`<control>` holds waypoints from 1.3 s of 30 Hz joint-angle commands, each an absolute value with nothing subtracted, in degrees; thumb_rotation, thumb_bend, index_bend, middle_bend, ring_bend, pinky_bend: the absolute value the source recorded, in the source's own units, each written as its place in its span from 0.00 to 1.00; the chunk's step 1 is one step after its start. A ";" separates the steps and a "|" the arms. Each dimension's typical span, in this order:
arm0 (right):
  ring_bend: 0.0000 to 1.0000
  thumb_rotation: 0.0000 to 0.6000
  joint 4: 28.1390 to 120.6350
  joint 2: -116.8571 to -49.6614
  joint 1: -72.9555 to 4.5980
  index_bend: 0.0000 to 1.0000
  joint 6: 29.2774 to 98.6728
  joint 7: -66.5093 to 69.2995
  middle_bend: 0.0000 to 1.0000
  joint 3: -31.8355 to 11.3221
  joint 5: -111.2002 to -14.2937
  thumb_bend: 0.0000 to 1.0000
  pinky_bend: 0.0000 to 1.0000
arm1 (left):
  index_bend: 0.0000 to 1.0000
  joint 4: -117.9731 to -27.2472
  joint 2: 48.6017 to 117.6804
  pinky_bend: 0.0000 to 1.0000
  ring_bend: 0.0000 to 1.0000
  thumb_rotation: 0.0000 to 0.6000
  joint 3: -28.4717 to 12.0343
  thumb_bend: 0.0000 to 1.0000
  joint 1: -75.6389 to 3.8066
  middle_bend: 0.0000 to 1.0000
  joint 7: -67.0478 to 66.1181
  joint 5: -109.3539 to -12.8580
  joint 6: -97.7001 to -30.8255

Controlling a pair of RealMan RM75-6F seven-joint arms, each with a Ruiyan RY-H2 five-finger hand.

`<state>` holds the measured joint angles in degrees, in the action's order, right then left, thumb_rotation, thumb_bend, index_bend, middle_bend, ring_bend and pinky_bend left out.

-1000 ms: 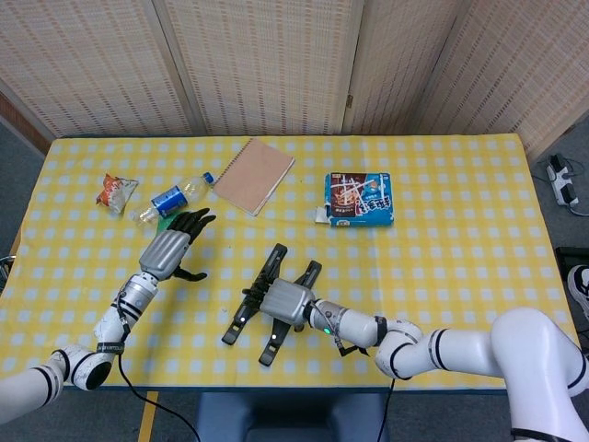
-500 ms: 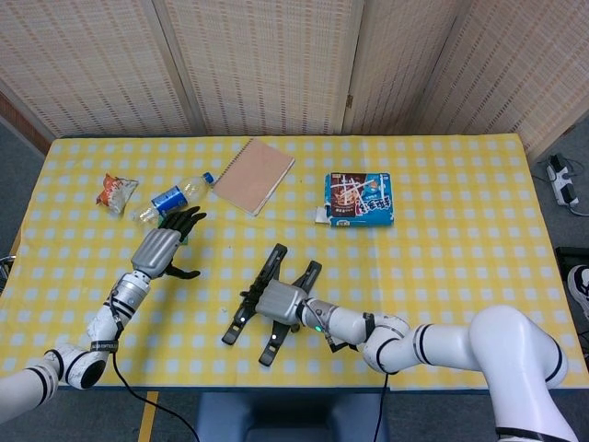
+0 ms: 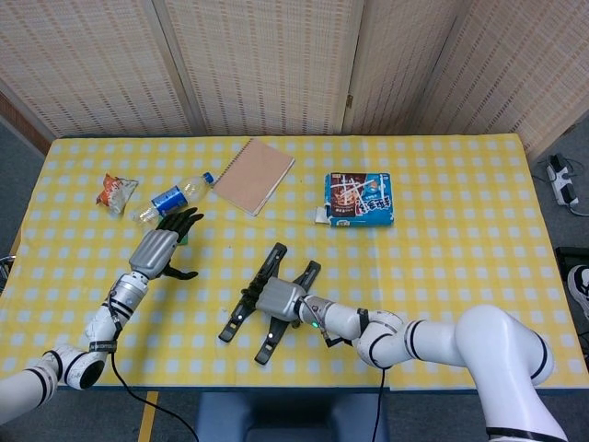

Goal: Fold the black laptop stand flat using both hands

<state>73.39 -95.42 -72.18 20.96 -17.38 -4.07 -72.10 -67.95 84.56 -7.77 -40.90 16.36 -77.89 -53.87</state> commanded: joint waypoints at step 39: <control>0.23 1.00 65.69 -99.84 -73.64 0.14 25.49 -6.70 0.37 -5.12 -79.74 0.12 0.00 | 0.00 -67.17 84.71 0.00 0.00 1.00 -7.05 0.14 -39.88 0.00 16.78 -79.04 -54.02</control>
<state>65.51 -99.94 -73.86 25.03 -7.00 -5.22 -79.29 -67.17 84.71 -7.04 -39.87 16.78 -79.04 -54.02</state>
